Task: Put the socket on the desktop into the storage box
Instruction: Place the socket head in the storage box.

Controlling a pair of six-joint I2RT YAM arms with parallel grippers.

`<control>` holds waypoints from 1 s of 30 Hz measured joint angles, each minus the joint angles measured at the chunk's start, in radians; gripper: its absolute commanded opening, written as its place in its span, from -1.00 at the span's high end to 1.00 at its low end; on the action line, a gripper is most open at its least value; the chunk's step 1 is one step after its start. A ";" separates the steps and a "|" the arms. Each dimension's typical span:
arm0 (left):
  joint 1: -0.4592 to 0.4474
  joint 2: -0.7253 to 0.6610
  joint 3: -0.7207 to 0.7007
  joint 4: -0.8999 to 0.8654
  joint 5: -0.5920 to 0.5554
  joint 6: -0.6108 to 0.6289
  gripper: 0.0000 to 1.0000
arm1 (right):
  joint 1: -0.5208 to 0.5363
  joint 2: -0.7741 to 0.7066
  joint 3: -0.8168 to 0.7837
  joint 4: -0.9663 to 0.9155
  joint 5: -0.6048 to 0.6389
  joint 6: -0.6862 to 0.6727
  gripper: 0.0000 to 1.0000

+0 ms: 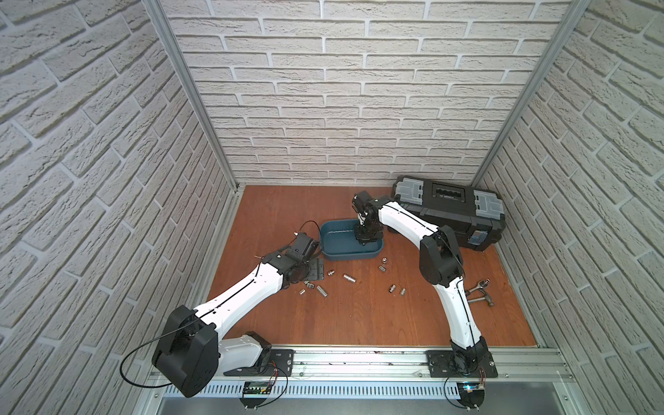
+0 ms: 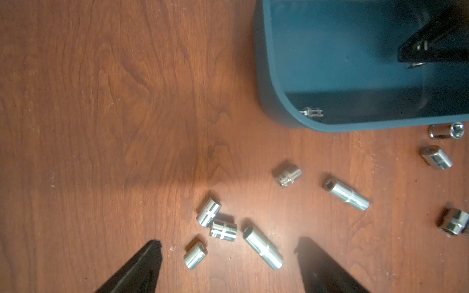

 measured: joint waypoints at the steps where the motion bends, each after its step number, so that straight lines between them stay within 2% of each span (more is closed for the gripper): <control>1: 0.000 0.000 -0.002 -0.002 -0.001 -0.004 -0.76 | 0.000 0.007 0.003 0.000 0.000 0.000 0.54; 6: 0.003 -0.012 -0.015 -0.012 -0.005 -0.023 -0.76 | 0.000 0.023 0.016 -0.010 0.001 0.000 0.50; 14: 0.004 -0.031 -0.047 -0.018 -0.010 -0.049 -0.76 | 0.000 0.023 0.024 -0.015 0.005 -0.004 0.32; 23: 0.004 -0.038 -0.055 -0.027 -0.010 -0.071 -0.75 | 0.000 0.023 0.014 -0.014 0.010 -0.006 0.30; 30: 0.004 -0.037 -0.063 -0.029 -0.009 -0.075 -0.72 | 0.001 -0.024 -0.058 0.006 0.011 -0.010 0.26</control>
